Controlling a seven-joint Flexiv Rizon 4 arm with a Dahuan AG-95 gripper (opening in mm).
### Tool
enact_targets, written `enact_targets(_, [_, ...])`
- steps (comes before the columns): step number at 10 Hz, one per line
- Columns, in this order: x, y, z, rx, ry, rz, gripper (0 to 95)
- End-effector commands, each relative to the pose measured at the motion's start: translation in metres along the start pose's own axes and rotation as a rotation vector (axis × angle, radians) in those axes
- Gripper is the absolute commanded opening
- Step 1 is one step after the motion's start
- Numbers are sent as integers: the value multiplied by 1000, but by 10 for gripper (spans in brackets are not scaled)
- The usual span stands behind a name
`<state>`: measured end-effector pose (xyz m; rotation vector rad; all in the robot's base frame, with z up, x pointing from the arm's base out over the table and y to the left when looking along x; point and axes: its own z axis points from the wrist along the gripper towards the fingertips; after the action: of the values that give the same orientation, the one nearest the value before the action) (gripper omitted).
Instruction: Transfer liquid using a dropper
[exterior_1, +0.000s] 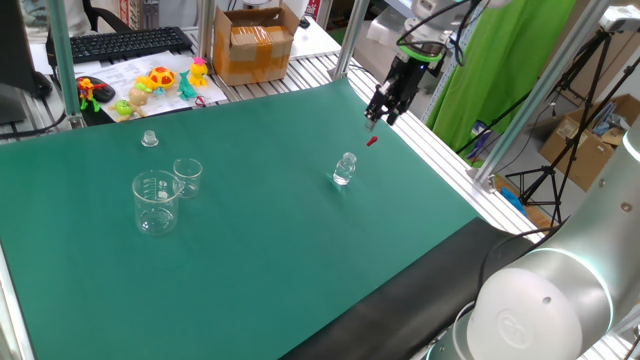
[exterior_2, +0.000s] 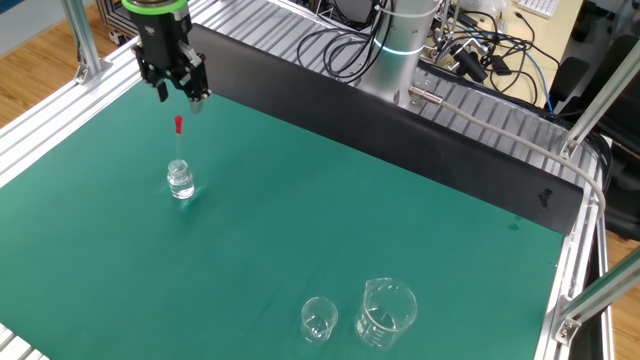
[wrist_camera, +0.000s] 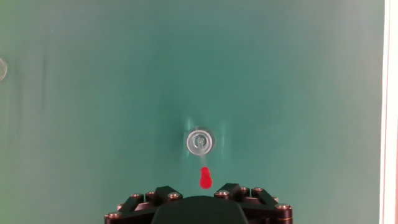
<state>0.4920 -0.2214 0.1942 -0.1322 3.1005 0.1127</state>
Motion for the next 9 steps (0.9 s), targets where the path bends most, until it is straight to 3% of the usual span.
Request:
enact_targets(1, [-1, -1, 0, -4, 2, -1, 570])
enact_targets(3, [0, -3, 0, -4, 2, -5, 570])
enact_targets(6, [0, -4, 0, -8, -5, -24, 0])
enact_targets(8, [-1, -4, -1, -12, -5, -28, 0])
enact_targets(9, [-1, -4, -1, -20, 11, -29, 0])
